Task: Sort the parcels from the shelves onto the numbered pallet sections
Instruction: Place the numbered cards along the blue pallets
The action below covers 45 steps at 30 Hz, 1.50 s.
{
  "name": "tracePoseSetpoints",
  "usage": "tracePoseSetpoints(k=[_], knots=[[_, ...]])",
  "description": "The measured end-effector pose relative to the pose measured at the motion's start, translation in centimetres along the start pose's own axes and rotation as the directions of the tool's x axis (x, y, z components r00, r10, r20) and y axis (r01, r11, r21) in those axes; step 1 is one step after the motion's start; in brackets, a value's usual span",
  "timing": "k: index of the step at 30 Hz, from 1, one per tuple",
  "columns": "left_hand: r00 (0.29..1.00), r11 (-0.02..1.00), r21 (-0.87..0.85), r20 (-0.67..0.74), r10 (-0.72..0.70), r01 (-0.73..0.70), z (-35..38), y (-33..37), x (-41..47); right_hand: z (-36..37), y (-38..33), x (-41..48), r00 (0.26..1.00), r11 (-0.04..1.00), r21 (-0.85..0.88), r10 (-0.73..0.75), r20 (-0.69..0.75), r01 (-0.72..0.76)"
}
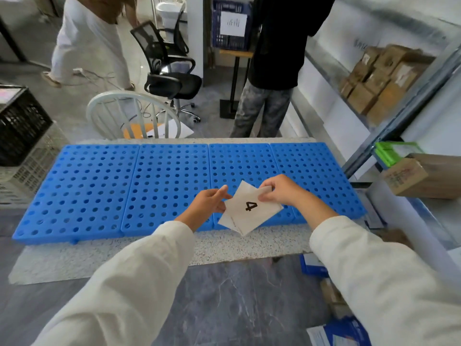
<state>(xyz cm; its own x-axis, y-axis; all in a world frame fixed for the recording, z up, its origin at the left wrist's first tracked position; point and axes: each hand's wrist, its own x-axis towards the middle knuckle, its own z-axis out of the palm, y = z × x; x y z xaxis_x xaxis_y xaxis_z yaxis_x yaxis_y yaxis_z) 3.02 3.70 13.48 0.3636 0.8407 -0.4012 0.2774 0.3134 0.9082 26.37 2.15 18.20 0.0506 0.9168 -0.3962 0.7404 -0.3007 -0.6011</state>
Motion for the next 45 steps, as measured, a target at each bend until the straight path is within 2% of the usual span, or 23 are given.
tracePoseSetpoints(k=[4,6,8,10,12,15,17,21,25,28,32,37,45], knots=[[0.996,0.995,0.099,0.085,-0.001,-0.007,1.1,0.7,-0.8,0.5,-1.1,-0.3,0.998,0.997,-0.066,-0.035,0.051,0.038],[0.994,0.995,0.095,0.103,-0.021,0.011,1.8,0.3,-1.2,1.4,-1.6,-0.3,0.995,0.995,-0.073,-0.060,0.077,0.066],[0.992,0.997,0.070,0.123,-0.020,0.012,2.2,-0.2,-1.4,2.2,-1.9,-0.2,0.995,0.995,-0.043,-0.085,0.043,0.086],[0.992,1.000,0.024,0.121,-0.017,0.014,2.4,-0.7,-1.6,2.8,-1.9,-0.2,0.995,0.995,0.079,-0.060,-0.082,0.067],[0.998,0.996,-0.089,0.065,0.006,0.000,2.7,-0.8,-1.6,3.2,-1.9,-0.2,0.983,0.963,0.269,0.050,-0.178,0.000],[0.995,0.970,-0.241,-0.102,0.019,-0.043,2.9,-0.4,-1.5,3.6,-1.5,-0.6,0.974,0.887,0.441,0.203,-0.100,-0.140],[0.989,0.962,-0.263,-0.146,0.038,-0.076,2.9,0.1,-1.5,3.8,-1.2,-0.7,0.979,0.859,0.498,0.184,-0.082,-0.120],[0.980,0.955,-0.255,-0.167,0.110,-0.150,2.7,0.6,-1.9,3.7,-1.4,-0.9,0.968,0.873,0.484,0.170,-0.185,-0.061],[0.955,0.919,-0.322,-0.257,0.145,-0.226,2.8,0.5,-2.0,3.6,-1.3,-0.8,0.982,0.797,0.599,0.163,-0.096,-0.074],[0.967,0.920,-0.360,-0.244,0.071,-0.158,3.2,0.0,-2.0,4.1,-1.0,-1.0,0.990,0.768,0.631,0.139,0.004,-0.110],[0.988,0.917,-0.397,-0.150,-0.026,-0.036,3.3,-0.4,-1.6,4.6,-0.2,-0.9,0.991,0.766,0.635,0.133,0.003,-0.105],[0.991,0.924,-0.380,-0.129,-0.015,-0.036,3.4,-0.4,-1.5,4.4,0.2,-0.8,0.981,0.727,0.686,0.148,-0.122,-0.025],[0.993,0.917,-0.395,-0.117,0.003,-0.050,3.9,1.1,-1.6,2.6,0.5,-1.4,0.971,0.760,0.648,0.195,-0.140,-0.059]])
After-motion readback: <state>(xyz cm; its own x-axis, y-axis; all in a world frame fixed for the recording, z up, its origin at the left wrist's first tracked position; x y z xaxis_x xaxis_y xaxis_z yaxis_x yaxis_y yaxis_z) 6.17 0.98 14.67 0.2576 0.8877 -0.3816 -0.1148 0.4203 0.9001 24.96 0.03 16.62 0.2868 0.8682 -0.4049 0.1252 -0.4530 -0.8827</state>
